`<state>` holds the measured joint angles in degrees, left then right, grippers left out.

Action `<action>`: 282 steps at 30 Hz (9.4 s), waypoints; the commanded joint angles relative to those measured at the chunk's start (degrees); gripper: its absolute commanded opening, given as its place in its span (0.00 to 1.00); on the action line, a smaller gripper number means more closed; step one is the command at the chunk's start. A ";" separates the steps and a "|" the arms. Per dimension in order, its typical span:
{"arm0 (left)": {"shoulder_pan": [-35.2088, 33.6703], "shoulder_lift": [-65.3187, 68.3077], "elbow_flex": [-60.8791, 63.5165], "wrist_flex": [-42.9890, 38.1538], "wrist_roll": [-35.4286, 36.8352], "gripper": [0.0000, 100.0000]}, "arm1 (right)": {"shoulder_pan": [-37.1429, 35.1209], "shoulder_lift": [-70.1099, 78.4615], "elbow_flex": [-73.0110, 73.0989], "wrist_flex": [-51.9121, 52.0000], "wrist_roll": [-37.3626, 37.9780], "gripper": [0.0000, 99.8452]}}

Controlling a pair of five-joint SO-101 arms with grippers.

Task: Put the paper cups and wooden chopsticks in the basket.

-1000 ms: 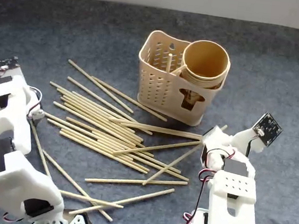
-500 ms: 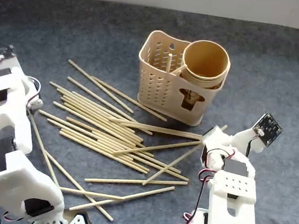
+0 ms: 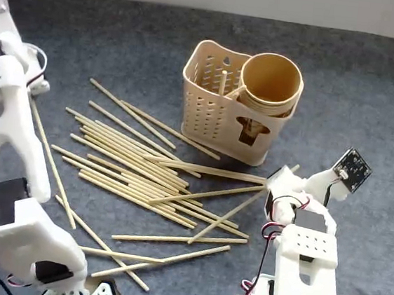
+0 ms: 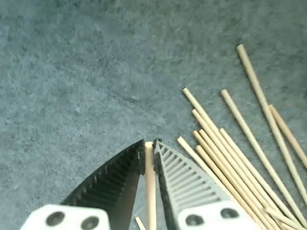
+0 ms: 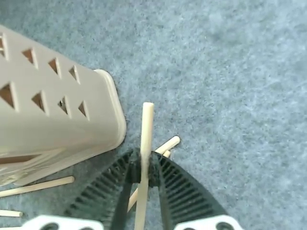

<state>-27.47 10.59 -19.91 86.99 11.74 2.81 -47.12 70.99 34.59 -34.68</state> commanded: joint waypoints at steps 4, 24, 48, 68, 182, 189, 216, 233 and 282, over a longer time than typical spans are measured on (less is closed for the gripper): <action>9.80 -0.92 -26.24 6.24 0.62 0.01 | 0.75 -1.98 -0.31 -1.01 0.70 0.00; 27.12 -0.31 -52.44 -16.97 8.18 0.01 | 0.84 -1.98 -0.31 -1.10 0.70 0.00; 34.51 -0.22 -29.05 -41.76 8.09 0.02 | 0.84 -1.98 -0.31 -1.10 0.70 0.00; 40.13 -1.80 -28.79 -29.54 8.00 0.15 | 0.84 -1.98 -0.31 -1.10 0.70 0.00; 21.14 -40.13 58.86 -29.36 -1.32 0.02 | -22.81 -2.77 -53.14 12.62 28.57 0.14; 13.85 -40.13 58.77 -32.26 3.69 0.02 | -32.75 -4.00 -52.62 35.38 36.22 0.14; 6.81 -40.22 58.42 -33.93 8.70 0.02 | -63.78 8.66 -10.86 21.05 45.36 0.14; 6.81 -40.22 58.51 -33.93 8.70 0.02 | -60.09 38.46 -26.51 18.33 46.86 0.06; 6.81 -40.22 58.59 -33.93 8.70 0.02 | -31.08 -4.35 -55.25 0.84 50.37 0.01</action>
<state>-20.44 -27.91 39.25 54.02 19.91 -30.95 -49.93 19.47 47.52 17.54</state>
